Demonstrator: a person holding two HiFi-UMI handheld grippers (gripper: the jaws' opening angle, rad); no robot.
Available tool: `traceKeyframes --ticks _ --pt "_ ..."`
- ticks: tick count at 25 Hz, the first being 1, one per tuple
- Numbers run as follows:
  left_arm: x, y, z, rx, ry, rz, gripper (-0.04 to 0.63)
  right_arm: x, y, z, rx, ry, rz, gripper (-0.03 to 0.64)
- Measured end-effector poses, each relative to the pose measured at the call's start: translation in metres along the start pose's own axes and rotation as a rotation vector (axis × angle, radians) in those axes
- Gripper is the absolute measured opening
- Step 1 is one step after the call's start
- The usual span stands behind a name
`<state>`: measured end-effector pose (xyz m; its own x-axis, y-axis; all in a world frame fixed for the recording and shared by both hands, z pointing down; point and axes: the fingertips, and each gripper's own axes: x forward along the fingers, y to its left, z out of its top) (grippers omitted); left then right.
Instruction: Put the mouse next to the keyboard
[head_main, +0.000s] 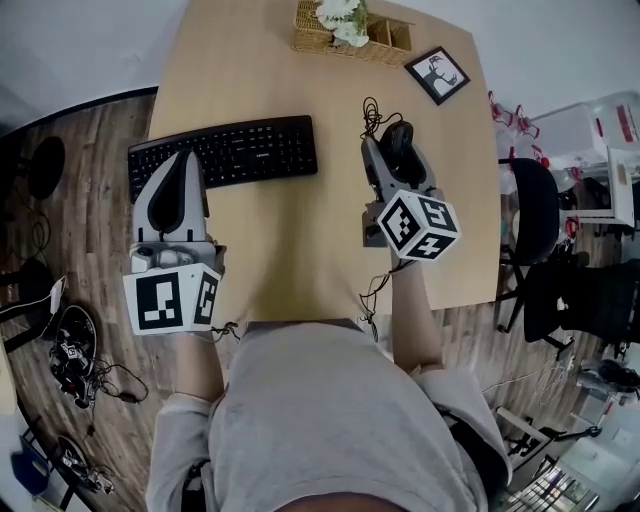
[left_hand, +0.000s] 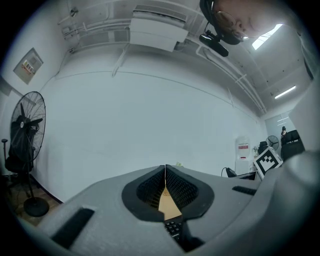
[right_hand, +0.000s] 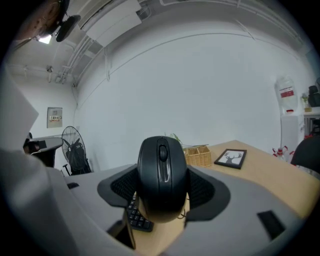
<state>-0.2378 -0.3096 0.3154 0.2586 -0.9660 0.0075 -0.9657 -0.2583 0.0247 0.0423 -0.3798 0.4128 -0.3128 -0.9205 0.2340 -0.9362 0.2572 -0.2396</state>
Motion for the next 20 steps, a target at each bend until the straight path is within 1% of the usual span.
traceKeyframes --ticks 6,20 --pt "0.006 0.007 -0.013 -0.013 0.027 -0.005 0.011 0.022 -0.016 -0.038 0.027 0.1 -0.047 0.267" --pt "0.019 0.016 -0.033 -0.024 0.072 -0.014 0.011 0.061 -0.037 -0.117 -0.024 0.33 -0.123 0.267"
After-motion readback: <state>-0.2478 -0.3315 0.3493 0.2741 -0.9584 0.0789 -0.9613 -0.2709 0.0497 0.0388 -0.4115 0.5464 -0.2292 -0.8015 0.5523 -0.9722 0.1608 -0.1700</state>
